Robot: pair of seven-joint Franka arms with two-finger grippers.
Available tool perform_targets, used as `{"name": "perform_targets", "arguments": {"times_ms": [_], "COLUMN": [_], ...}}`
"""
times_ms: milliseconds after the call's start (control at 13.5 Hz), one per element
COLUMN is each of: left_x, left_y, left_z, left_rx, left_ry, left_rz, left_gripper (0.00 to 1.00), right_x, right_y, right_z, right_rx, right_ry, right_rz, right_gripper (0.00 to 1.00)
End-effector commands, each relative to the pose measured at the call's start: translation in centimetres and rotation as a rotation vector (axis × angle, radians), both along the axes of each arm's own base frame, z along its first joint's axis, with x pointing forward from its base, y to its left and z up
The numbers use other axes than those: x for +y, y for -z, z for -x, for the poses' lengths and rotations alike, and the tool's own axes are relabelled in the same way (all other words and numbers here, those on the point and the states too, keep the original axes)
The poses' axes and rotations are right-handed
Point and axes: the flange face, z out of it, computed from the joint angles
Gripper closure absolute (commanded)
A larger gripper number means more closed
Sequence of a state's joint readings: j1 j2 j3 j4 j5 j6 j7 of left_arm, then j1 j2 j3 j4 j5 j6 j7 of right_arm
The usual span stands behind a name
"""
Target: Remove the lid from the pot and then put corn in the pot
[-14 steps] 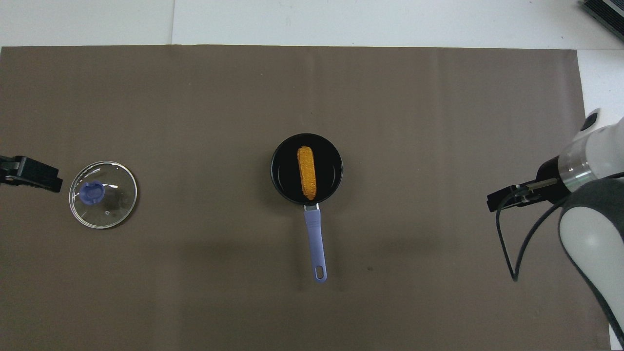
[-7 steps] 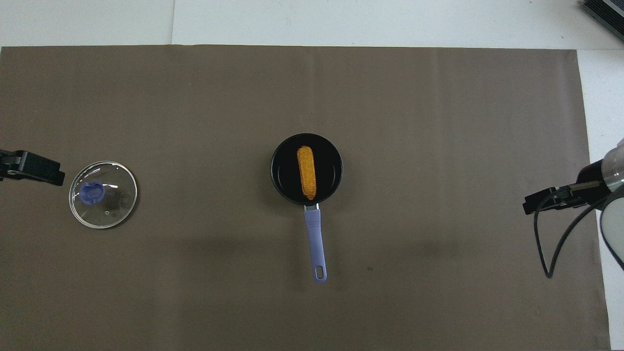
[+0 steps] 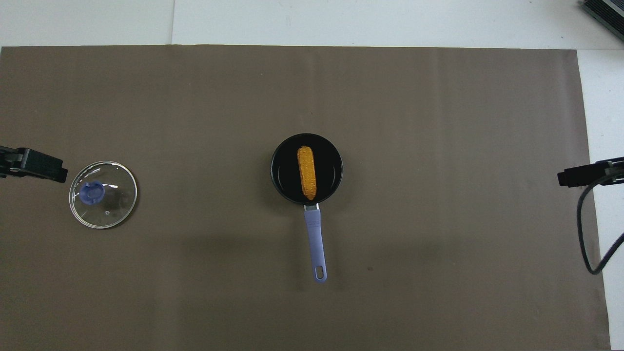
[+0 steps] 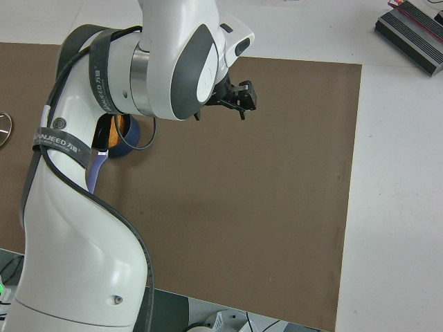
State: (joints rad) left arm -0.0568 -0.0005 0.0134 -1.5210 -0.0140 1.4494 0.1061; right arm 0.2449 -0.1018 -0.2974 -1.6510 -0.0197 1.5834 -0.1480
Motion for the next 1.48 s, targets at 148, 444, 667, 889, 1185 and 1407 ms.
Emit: {"name": "perform_targets", "arguments": {"times_ms": [148,444,667,889,1185,1407], "left_x": [0.2,0.6,0.6,0.6,0.6,0.6], "left_y": [-0.2,-0.2,-0.2,-0.2,-0.2,-0.2], "left_z": [0.3,0.3,0.3,0.3,0.3,0.3], "left_rx": [-0.008,-0.006,-0.006,-0.006,-0.006,-0.006], "left_ry": [-0.012,-0.019,-0.019,-0.020,-0.019,-0.020], "left_rz": [0.012,0.012,0.012,0.012,0.012,0.012], "left_gripper": [0.00,0.00,0.00,0.00,0.00,0.00], "right_x": [3.0,3.7,3.8,5.4,5.0,5.4], "right_y": [-4.0,-4.9,-5.1,-5.1,-5.1,-5.1], "right_z": [1.6,3.6,3.3,3.5,3.3,3.3], "right_rx": [0.025,0.039,0.015,0.016,0.009,0.008], "right_ry": [0.106,0.162,0.167,0.151,0.157,0.146], "right_rz": [-0.022,-0.028,-0.018,0.002,0.007,0.015], "right_gripper": [0.00,0.00,0.00,0.00,0.00,0.00]}}
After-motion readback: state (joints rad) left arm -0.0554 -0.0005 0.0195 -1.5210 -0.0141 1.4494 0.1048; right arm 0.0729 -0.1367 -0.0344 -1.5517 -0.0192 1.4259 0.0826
